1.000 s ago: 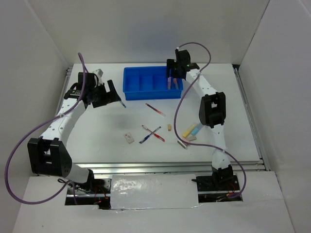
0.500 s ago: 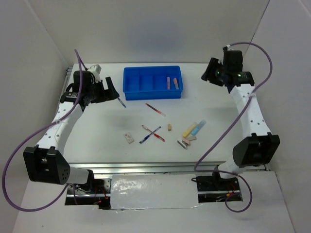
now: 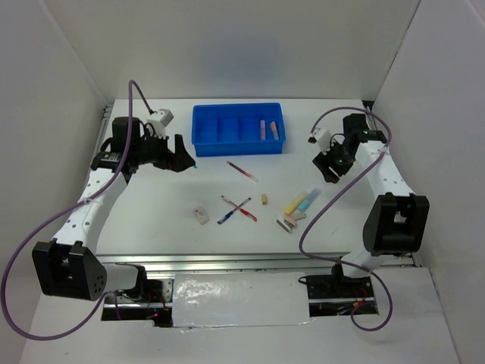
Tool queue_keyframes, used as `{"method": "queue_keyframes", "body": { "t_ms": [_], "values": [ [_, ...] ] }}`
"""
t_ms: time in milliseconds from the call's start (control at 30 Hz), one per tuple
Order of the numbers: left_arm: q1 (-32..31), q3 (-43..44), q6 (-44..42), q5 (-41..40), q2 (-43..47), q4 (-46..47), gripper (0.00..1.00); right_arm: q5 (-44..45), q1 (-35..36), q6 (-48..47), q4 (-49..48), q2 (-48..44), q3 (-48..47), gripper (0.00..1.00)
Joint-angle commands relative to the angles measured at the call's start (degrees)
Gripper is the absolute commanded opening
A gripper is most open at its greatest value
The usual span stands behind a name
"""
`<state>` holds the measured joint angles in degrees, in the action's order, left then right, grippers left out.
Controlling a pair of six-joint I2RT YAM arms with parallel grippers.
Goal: Sort the stationery into containers
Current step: Pick up the pen from the center of the board.
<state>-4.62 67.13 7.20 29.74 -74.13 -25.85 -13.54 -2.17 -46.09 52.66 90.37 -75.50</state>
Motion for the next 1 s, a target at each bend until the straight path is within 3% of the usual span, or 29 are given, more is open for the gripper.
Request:
{"method": "queue_keyframes", "body": {
  "t_ms": [0,167,300,367,500,967],
  "values": [
    [-0.1,-0.3,-3.0,7.8,1.1,3.5,0.99,-3.9,-1.6,-24.8,4.1,-2.7,1.2,0.69],
    [-0.2,0.8,-3.0,6.0,-0.8,2.4,0.99,-5.4,-0.8,-36.0,2.9,-1.6,2.7,0.76],
    [-0.2,-0.5,-3.0,6.5,-0.3,3.8,0.99,-5.9,1.5,-42.3,5.1,0.0,3.4,0.97],
    [-0.1,-0.6,-3.2,6.5,-0.4,4.0,0.99,-4.6,4.4,-45.5,4.5,-0.2,6.0,1.00],
    [-0.1,-1.0,-3.6,6.4,-0.8,4.2,0.99,0.7,7.5,-52.3,-0.2,-0.9,11.3,0.99],
    [0.6,-2.8,-4.4,7.3,-1.8,6.8,0.99,3.9,11.6,-52.4,-4.7,8.7,12.2,0.94]
  ]
}}
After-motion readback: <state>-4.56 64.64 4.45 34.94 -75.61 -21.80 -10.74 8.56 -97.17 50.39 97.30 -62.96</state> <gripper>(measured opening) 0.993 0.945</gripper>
